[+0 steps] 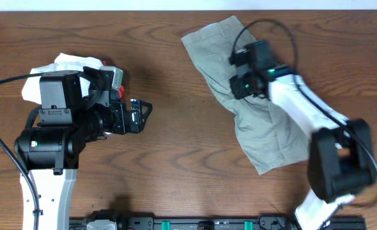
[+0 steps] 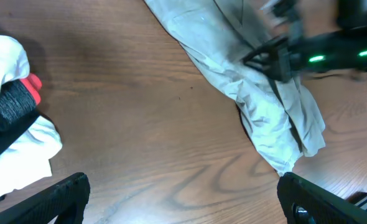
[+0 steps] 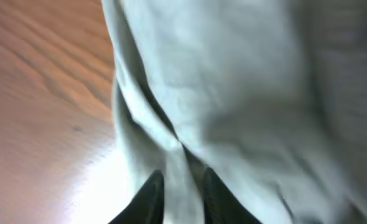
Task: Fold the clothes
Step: 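Drag the khaki trousers with the right gripper onto the table center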
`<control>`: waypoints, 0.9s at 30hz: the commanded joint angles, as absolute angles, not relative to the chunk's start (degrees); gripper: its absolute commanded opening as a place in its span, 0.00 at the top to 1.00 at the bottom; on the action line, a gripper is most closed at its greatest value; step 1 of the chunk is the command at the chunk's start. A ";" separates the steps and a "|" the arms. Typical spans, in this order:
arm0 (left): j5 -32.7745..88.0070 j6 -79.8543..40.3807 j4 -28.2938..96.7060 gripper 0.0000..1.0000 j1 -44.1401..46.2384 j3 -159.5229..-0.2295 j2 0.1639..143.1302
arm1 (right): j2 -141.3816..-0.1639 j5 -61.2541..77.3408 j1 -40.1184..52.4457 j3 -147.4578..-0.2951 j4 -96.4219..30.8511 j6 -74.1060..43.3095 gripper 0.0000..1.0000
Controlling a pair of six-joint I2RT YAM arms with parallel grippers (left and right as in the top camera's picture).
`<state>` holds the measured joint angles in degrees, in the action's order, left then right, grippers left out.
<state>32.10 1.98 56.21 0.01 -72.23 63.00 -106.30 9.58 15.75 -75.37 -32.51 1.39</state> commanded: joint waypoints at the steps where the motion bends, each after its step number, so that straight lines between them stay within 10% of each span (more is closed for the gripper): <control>1: 31.42 3.01 55.61 0.02 -0.14 -73.36 63.02 | -103.50 12.32 11.49 -75.42 -38.68 -8.91 0.87; 8: 31.40 3.01 54.50 0.02 -0.14 -73.36 63.02 | -106.17 12.86 8.75 -71.61 -54.35 -15.33 0.94; 15: 31.42 2.98 53.67 0.02 -0.14 -73.36 63.20 | -106.41 11.16 9.76 -58.54 -44.21 -26.04 0.99; 22: 31.42 2.98 53.49 0.02 -0.14 -73.36 63.22 | -106.41 -31.40 5.80 -53.74 -39.09 -38.52 0.99; 27: 31.42 2.98 52.53 0.02 -0.14 -73.36 63.22 | -106.41 -35.46 1.41 -57.74 -25.82 -30.63 0.99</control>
<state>31.48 2.00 52.80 0.01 -72.25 63.02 -104.53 -21.56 4.45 -56.60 -29.82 -33.41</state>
